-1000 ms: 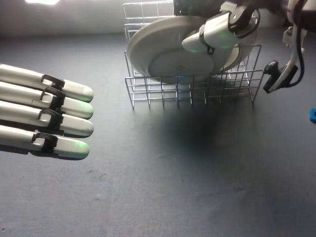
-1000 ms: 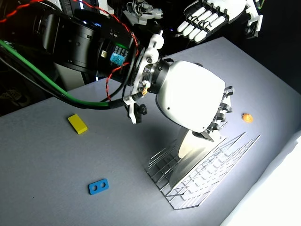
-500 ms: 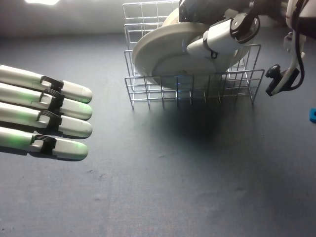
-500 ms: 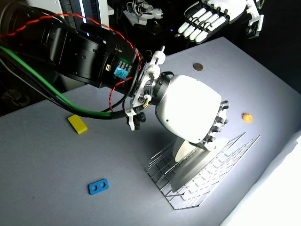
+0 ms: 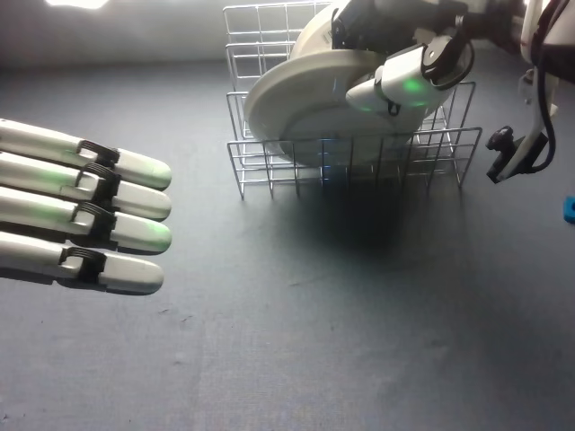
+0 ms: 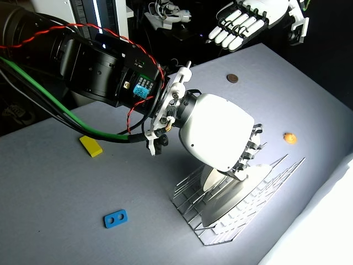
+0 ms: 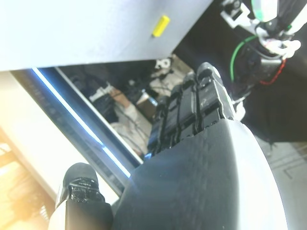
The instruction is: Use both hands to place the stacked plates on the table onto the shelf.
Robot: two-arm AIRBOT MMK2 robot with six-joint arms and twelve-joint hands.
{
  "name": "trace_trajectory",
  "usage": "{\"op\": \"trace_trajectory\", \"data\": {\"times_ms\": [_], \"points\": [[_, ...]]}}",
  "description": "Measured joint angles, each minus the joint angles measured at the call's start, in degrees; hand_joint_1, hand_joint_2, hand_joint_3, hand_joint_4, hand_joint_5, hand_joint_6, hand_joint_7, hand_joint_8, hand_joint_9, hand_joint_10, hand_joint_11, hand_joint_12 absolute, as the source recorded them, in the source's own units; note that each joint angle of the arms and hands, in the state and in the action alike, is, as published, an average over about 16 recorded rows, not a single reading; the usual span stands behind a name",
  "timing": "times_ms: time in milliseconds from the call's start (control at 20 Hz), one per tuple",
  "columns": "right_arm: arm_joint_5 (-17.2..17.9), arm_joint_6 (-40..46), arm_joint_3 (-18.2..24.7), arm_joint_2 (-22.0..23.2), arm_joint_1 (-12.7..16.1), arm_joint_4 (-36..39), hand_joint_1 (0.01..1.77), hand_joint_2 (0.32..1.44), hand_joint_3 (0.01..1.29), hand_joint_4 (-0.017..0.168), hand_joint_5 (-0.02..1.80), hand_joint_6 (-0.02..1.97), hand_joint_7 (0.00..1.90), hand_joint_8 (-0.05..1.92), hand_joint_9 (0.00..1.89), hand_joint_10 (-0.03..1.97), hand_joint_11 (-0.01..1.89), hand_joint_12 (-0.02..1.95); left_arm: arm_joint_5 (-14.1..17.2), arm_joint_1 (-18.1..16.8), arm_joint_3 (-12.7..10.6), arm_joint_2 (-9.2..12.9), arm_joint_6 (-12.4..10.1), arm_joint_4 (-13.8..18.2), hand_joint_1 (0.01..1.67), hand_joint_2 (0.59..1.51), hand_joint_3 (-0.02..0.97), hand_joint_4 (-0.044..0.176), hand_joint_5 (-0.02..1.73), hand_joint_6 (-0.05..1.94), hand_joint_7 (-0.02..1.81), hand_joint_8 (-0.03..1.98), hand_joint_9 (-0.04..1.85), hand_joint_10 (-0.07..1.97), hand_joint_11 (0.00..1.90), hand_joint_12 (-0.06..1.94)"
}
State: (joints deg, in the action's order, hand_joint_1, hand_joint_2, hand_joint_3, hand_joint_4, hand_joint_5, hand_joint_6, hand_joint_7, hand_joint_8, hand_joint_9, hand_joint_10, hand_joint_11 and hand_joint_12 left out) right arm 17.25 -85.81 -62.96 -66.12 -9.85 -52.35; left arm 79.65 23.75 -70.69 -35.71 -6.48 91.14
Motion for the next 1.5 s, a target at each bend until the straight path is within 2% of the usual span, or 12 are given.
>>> {"op": "trace_trajectory", "data": {"times_ms": [400,750,1050,1200,1350,1500], "points": [[-0.3,0.0,0.3,0.0,0.2,0.0,1.09,1.09,0.01,-0.004,0.76,0.6,0.86,0.48,0.8,0.48,0.47,1.37,0.4,-0.1,0.1,-0.2,-0.1,0.2,0.01,1.056,0.014,0.004,0.02,0.0,0.02,0.01,0.02,0.01,0.01,0.02],[-0.6,-0.5,1.6,1.0,2.0,0.1,1.01,1.07,0.01,-0.002,0.78,0.15,0.85,0.05,0.75,0.21,0.34,1.3,1.1,-0.4,-0.1,-0.3,-0.4,0.5,0.01,1.055,0.014,0.005,0.02,0.0,0.02,0.01,0.02,0.01,0.01,0.02],[-0.5,-2.5,4.5,3.6,3.9,0.1,0.93,1.07,0.01,-0.002,0.79,0.07,0.84,0.03,0.77,0.14,0.32,1.29,1.4,-0.7,-0.5,-0.7,-0.6,0.6,0.01,1.06,0.014,0.005,0.03,0.0,0.03,0.01,0.03,0.01,0.02,0.03],[-0.3,-4.2,7.0,6.0,4.6,0.1,0.82,1.09,0.01,-0.001,0.79,0.06,0.84,0.03,0.76,0.16,0.29,1.32,1.3,-0.7,-0.9,-0.9,-0.5,0.5,0.01,1.075,0.014,0.005,0.09,0.0,0.11,0.01,0.1,0.01,0.02,0.18],[0.1,-6.3,10.2,9.1,5.0,0.1,0.71,1.1,0.01,-0.002,0.8,0.11,0.86,0.1,0.76,0.34,0.31,1.38,1.0,-0.7,-1.5,-1.1,-0.4,0.5,0.02,1.102,0.015,0.005,0.2,0.03,0.26,0.06,0.22,0.08,0.06,0.43],[0.3,-8.5,14.1,12.7,5.0,0.1,0.58,1.11,0.01,-0.001,0.85,0.42,0.93,0.41,0.83,0.67,0.44,1.51,0.9,-0.7,-2.0,-1.2,-0.2,0.5,0.04,1.133,0.015,0.004,0.37,0.28,0.46,0.34,0.4,0.39,0.19,0.78]]}}
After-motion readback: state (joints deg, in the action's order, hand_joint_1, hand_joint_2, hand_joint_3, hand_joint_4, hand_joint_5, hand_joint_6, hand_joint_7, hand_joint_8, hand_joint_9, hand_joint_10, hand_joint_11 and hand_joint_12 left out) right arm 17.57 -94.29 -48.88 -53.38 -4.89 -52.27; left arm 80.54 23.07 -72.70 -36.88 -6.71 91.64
